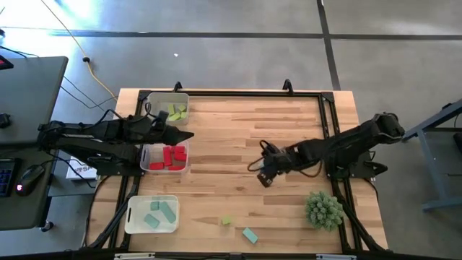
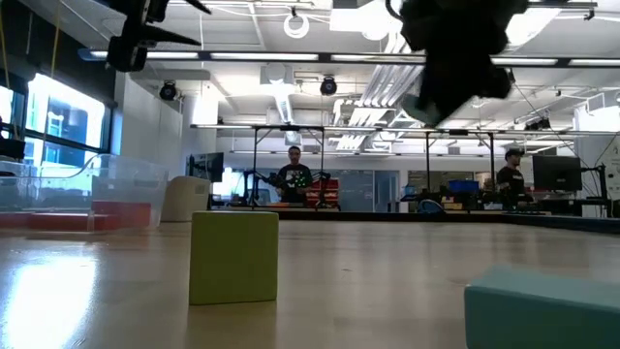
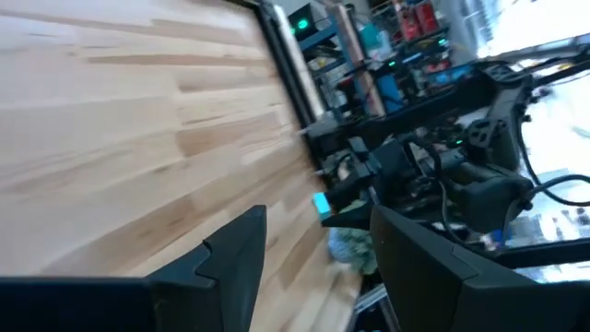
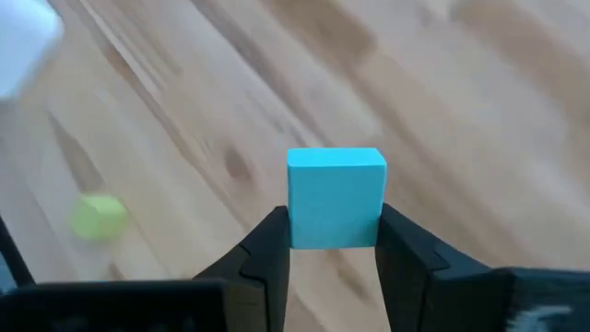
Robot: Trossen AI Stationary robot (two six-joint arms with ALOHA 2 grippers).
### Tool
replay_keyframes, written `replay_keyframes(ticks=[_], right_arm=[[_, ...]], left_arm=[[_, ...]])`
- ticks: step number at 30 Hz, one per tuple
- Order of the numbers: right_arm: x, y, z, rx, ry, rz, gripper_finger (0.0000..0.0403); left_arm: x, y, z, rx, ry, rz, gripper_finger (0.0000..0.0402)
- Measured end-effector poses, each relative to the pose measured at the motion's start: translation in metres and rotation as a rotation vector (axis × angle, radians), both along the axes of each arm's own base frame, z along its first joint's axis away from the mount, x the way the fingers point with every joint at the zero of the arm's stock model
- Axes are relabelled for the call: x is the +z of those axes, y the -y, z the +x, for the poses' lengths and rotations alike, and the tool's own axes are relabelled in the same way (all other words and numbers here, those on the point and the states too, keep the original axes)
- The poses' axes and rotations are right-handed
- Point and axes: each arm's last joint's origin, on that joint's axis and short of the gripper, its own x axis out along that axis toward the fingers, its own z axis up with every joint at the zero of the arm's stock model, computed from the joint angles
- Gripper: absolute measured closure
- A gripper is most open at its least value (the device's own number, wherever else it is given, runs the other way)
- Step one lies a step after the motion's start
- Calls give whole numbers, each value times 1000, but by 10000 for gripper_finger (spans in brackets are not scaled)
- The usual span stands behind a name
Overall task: Sort & place blocks by color
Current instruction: Put the light blue block into the white bin
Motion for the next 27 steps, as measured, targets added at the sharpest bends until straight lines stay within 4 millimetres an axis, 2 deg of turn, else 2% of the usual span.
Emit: replay_keyframes(ticks=[6, 15, 24, 27], right_arm=[[34, 16, 15, 81, 99, -131, 301], [64, 42, 26, 158, 160, -273, 301], [94, 51, 48, 245, 171, -404, 301], [97, 50, 59, 291, 134, -434, 301]], left_arm=[[-1, -2, 22, -3, 46, 1, 216], [-14, -4, 50, -40, 41, -35, 216], [-25, -5, 70, -46, 39, -72, 216], [-30, -5, 75, -62, 23, -86, 216]])
